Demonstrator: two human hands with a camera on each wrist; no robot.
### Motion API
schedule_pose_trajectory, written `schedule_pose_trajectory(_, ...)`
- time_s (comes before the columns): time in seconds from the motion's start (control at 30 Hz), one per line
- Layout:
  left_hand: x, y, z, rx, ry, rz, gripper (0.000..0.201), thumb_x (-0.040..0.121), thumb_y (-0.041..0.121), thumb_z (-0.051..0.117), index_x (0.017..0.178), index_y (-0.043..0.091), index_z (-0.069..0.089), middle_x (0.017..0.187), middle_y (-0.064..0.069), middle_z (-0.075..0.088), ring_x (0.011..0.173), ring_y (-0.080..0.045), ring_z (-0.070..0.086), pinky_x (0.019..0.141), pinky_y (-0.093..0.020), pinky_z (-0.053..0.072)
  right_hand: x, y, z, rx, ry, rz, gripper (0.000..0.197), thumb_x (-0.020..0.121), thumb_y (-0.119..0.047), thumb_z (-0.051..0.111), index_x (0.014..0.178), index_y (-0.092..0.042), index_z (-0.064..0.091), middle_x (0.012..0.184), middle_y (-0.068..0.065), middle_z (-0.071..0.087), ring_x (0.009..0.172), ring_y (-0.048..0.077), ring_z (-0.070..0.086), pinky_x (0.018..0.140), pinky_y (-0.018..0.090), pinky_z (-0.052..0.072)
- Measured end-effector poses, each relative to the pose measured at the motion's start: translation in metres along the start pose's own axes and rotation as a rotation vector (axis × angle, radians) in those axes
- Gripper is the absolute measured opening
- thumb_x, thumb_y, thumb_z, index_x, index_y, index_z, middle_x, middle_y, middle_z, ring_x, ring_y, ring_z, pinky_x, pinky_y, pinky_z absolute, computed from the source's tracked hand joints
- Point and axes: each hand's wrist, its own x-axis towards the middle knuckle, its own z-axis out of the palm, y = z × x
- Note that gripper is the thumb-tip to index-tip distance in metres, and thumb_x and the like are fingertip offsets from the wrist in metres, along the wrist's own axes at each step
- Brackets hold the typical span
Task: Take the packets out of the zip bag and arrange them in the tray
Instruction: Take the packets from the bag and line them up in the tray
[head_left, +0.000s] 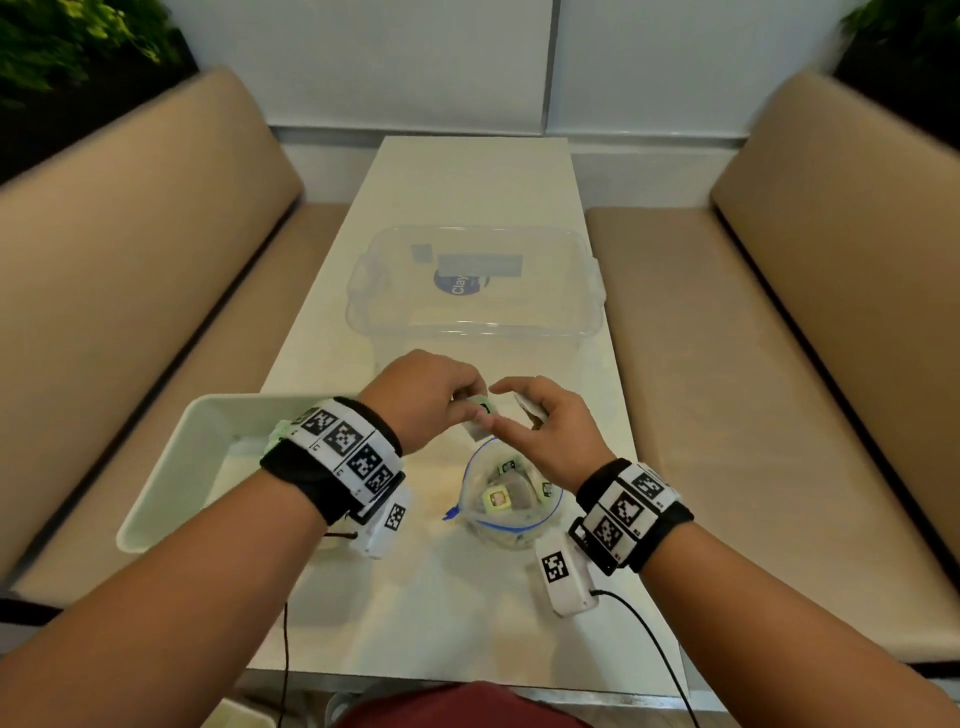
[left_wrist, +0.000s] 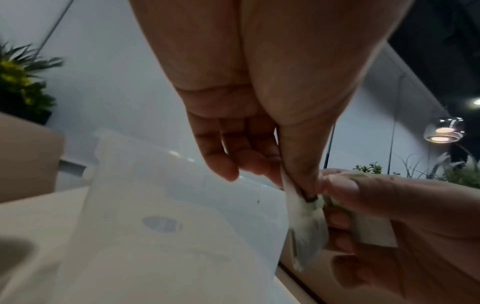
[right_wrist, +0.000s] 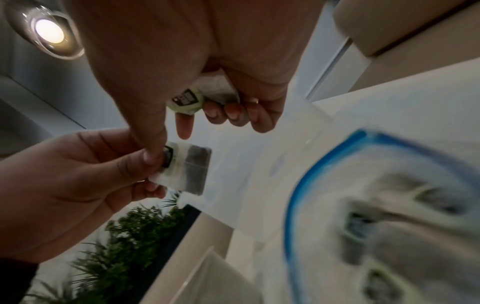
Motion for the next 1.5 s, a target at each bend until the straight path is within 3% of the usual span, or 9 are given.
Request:
schedule_pose_trajectory(0.17, -0.019, -0.017, -0.038, -0.057, 0.089, 0.02, 0.012, 0.087, 0.033, 0.069, 0.093, 0.023, 0.073, 0.077, 0.01, 0.066, 0.073, -0.009, 0.056, 0.071, -0.027, 0.046, 0.019, -0.033, 0.035, 0.028, -0.053, -0.004, 0.019, 0.079, -0.021, 0.082, 0.08, -0.035, 0.069, 0.085, 0.008, 0.062, 0.072, 0.011, 0.054, 0.068, 0.023, 0.041)
schedule_pose_trajectory(0.5, -0.06, -0.106, -0.091, 0.163, 0.0, -0.17, 0.013, 0.093, 0.032, 0.06, 0.1, 0.027, 0.07, 0.092, 0.007, 0.069, 0.08, -0.012, 0.056, 0.068, -0.025, 0.04, 0.037, -0.062, 0.113, 0.066, -0.084, 0.08, 0.011, 0.087, -0.015, 0.069, 0.093, -0.018, 0.06, 0.073, -0.01, 0.053, 0.059, 0.0, 0.046, 0.062, 0.017, 0.038)
schedule_pose_trajectory(0.67, -0.071, -0.167, -0.096, 0.382, -0.312, -0.341, 0.016, 0.091, 0.022, 0.061, 0.101, 0.026, 0.073, 0.1, 0.005, 0.071, 0.081, -0.016, 0.061, 0.07, -0.026, 0.045, 0.044, -0.076, 0.15, 0.316, -0.12, 0.267, 0.013, 0.076, -0.02, 0.05, 0.081, -0.019, 0.038, 0.076, 0.007, 0.042, 0.061, 0.016, 0.038, 0.058, 0.033, 0.034)
schedule_pose_trajectory(0.8, -0.073, -0.196, -0.066, 0.484, -0.667, -0.282, 0.019, 0.086, 0.02, 0.072, 0.104, 0.017, 0.075, 0.103, 0.002, 0.073, 0.088, -0.017, 0.065, 0.072, -0.024, 0.045, 0.048, -0.082, 0.17, 0.213, -0.155, 0.232, 0.009, 0.09, -0.015, 0.057, 0.084, -0.016, 0.05, 0.071, 0.003, 0.055, 0.063, 0.018, 0.053, 0.063, 0.037, 0.044)
schedule_pose_trajectory(0.97, -0.058, -0.227, -0.005, 0.525, -0.861, -0.219, 0.023, 0.078, 0.028, 0.079, 0.098, 0.018, 0.075, 0.099, 0.003, 0.074, 0.088, -0.018, 0.067, 0.085, -0.03, 0.054, 0.045, -0.085, 0.183, 0.287, -0.087, 0.237, 0.003, 0.097, -0.013, 0.061, 0.094, -0.011, 0.059, 0.084, 0.007, 0.067, 0.073, 0.027, 0.071, 0.06, 0.035, 0.055)
schedule_pose_trajectory(1.13, -0.019, -0.275, 0.043, 0.533, -0.798, -0.247, 0.029, 0.056, 0.031, 0.087, 0.055, 0.016, 0.062, 0.053, 0.004, 0.064, 0.046, -0.013, 0.062, 0.059, -0.034, 0.061, 0.039, -0.083, 0.192, 0.332, -0.049, 0.284, 0.01, 0.097, -0.019, 0.061, 0.096, -0.009, 0.063, 0.084, 0.012, 0.07, 0.07, 0.029, 0.072, 0.065, 0.04, 0.055)
schedule_pose_trajectory(1.23, 0.007, -0.312, 0.079, 0.561, -0.776, -0.22, 0.032, 0.043, 0.032, 0.084, 0.049, 0.013, 0.059, 0.035, 0.002, 0.05, 0.027, -0.018, 0.046, 0.045, -0.04, 0.055, 0.037, -0.081, 0.196, 0.408, -0.023, 0.332, 0.012, 0.099, -0.017, 0.058, 0.095, -0.007, 0.064, 0.082, 0.013, 0.07, 0.072, 0.031, 0.072, 0.061, 0.034, 0.055)
schedule_pose_trajectory(1.4, -0.024, -0.249, 0.019, 0.504, -0.65, -0.187, 0.033, 0.063, 0.039, 0.083, 0.064, 0.017, 0.058, 0.062, 0.002, 0.063, 0.059, -0.021, 0.063, 0.061, -0.028, 0.056, 0.034, -0.083, 0.2, 0.498, -0.022, 0.351, 0.007, 0.096, -0.01, 0.06, 0.097, -0.004, 0.063, 0.079, 0.01, 0.071, 0.075, 0.032, 0.073, 0.061, 0.029, 0.056)
schedule_pose_trajectory(1.5, -0.037, -0.219, -0.031, 0.296, -0.411, -0.155, 0.029, 0.084, 0.045, 0.066, 0.078, 0.016, 0.069, 0.074, 0.001, 0.068, 0.069, -0.018, 0.065, 0.067, -0.03, 0.055, 0.035, -0.084, 0.2, 0.513, -0.019, 0.343, 0.006, 0.095, -0.009, 0.063, 0.098, -0.004, 0.062, 0.081, 0.01, 0.07, 0.075, 0.03, 0.073, 0.062, 0.029, 0.057)
